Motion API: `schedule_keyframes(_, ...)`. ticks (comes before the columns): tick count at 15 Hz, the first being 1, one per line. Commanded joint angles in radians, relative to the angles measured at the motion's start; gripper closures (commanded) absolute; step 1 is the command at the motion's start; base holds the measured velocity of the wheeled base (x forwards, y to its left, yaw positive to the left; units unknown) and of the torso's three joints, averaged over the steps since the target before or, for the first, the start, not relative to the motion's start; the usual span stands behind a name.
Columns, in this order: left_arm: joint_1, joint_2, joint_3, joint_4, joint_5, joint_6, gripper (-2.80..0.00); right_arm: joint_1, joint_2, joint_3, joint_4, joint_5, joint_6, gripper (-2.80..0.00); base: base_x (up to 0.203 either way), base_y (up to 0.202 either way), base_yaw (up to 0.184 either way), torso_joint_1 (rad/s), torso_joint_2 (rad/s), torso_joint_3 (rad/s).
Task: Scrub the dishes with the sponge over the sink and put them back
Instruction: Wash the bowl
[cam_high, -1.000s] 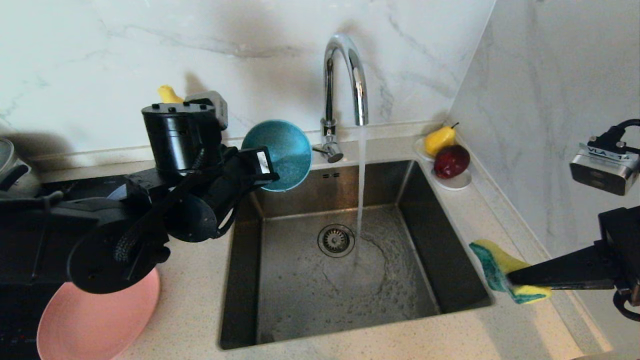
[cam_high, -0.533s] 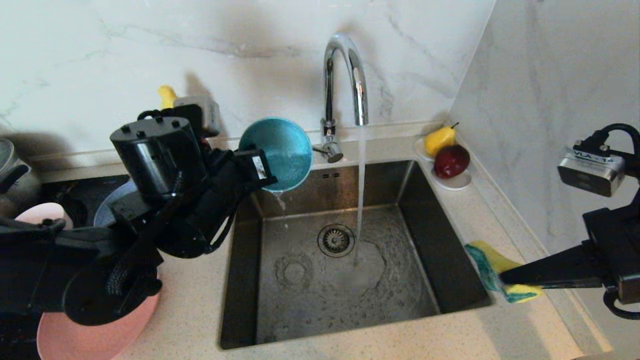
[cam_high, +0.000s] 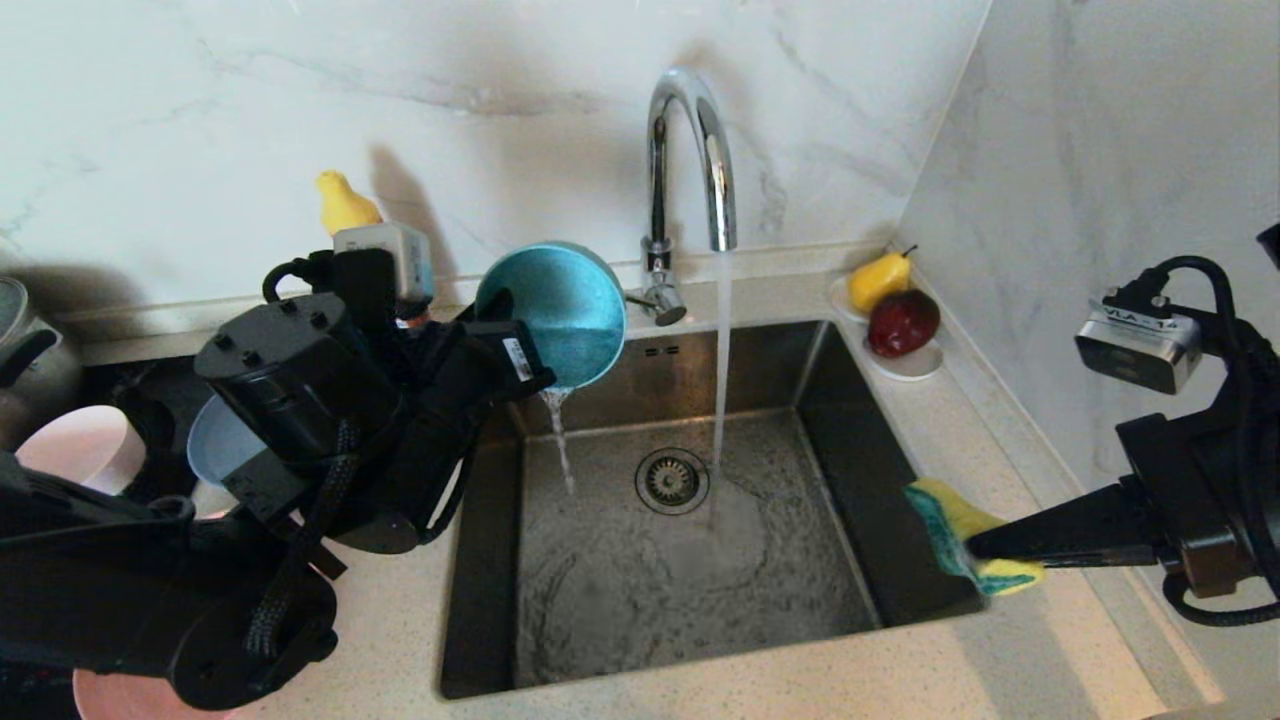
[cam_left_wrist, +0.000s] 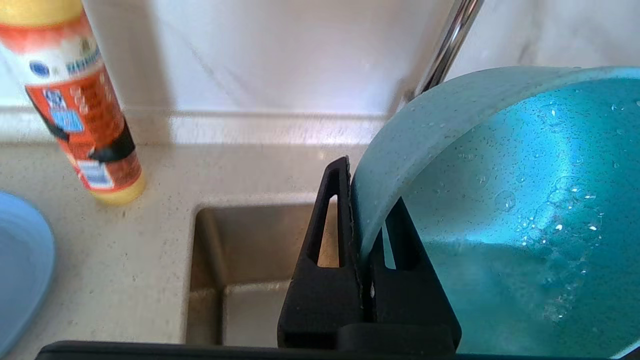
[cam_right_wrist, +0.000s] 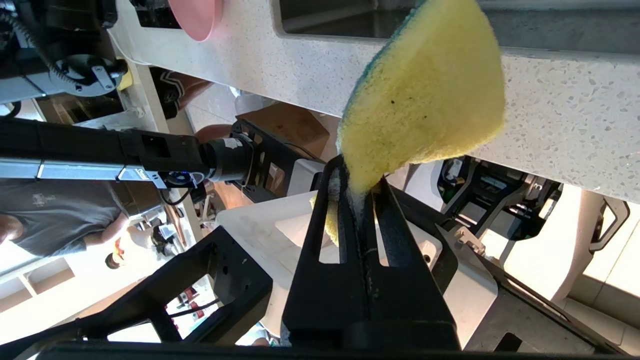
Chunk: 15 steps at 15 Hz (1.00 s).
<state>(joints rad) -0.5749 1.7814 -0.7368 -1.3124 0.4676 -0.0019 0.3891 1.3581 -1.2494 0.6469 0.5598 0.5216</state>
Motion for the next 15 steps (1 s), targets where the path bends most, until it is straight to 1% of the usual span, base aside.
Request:
schedule_keyframes(1,0.0,-0.002,0.003,-0.051,-0.013,0.009,0.0,0.0,0.007,0.001,0.004,0.003,0.003,0.0,0.0,0.0,0.0,0.0,0.0,0.0)
schedule_keyframes(3,0.0,-0.025,0.002,-0.082,-0.032,0.043,0.0,0.0,0.006,0.001,0.004,0.003,0.003,0.0,0.0,0.0,0.0,0.0,0.0,0.0)
schedule_keyframes(4,0.0,-0.04,0.0,-0.083,-0.036,0.049,0.0,0.0,0.007,0.001,0.004,0.003,0.003,0.0,0.0,0.0,0.0,0.0,0.0,0.0)
schedule_keyframes(6,0.0,-0.048,-0.001,-0.085,-0.047,0.048,0.0,-0.001,0.013,0.001,0.004,0.003,0.003,0.0,0.0,0.0,0.0,0.0,0.0,0.0)
schedule_keyframes(15,0.0,-0.079,-0.01,-0.082,-0.046,0.049,0.0,-0.001,0.013,-0.005,0.002,0.002,0.003,0.0,0.0,0.0,0.0,0.0,0.0,0.0)
